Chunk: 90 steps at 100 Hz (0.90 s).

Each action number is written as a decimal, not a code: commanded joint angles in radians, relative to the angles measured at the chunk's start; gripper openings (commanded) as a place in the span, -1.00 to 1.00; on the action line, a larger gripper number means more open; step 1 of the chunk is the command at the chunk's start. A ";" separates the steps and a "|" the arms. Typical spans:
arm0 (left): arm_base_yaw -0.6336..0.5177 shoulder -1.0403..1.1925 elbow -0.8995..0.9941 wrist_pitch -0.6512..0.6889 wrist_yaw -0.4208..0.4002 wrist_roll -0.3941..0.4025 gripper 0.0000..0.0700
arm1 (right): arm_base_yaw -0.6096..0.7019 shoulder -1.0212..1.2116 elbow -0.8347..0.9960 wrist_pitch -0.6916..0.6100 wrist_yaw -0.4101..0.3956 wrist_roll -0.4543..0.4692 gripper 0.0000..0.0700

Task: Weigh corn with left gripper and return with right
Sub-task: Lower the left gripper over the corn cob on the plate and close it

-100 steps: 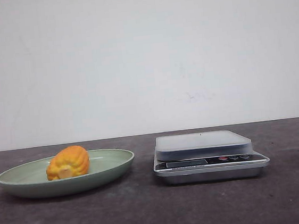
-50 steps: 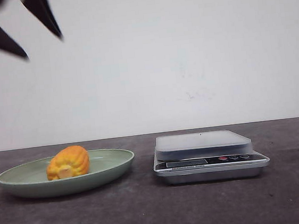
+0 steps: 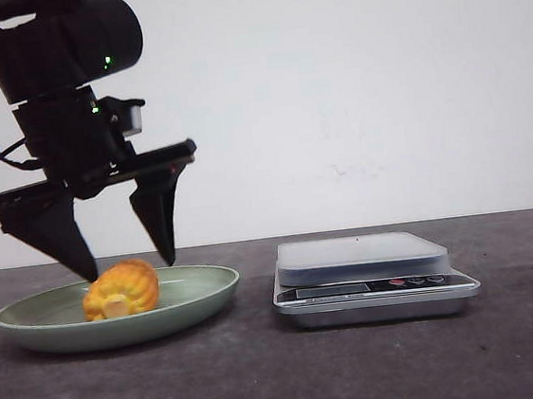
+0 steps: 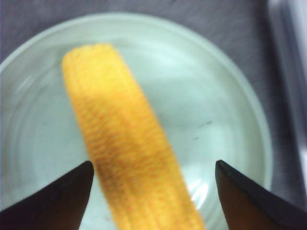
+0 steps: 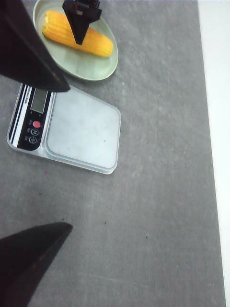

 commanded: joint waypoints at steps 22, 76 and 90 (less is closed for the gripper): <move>-0.012 0.023 0.008 -0.030 -0.013 -0.018 0.35 | 0.004 0.004 0.017 0.009 0.003 -0.017 0.57; -0.043 0.059 0.007 -0.031 -0.013 -0.039 -0.70 | 0.004 0.004 0.017 0.009 0.003 -0.018 0.57; -0.044 0.064 0.008 -0.030 -0.013 -0.032 -0.99 | 0.004 0.004 0.017 0.008 0.003 -0.024 0.57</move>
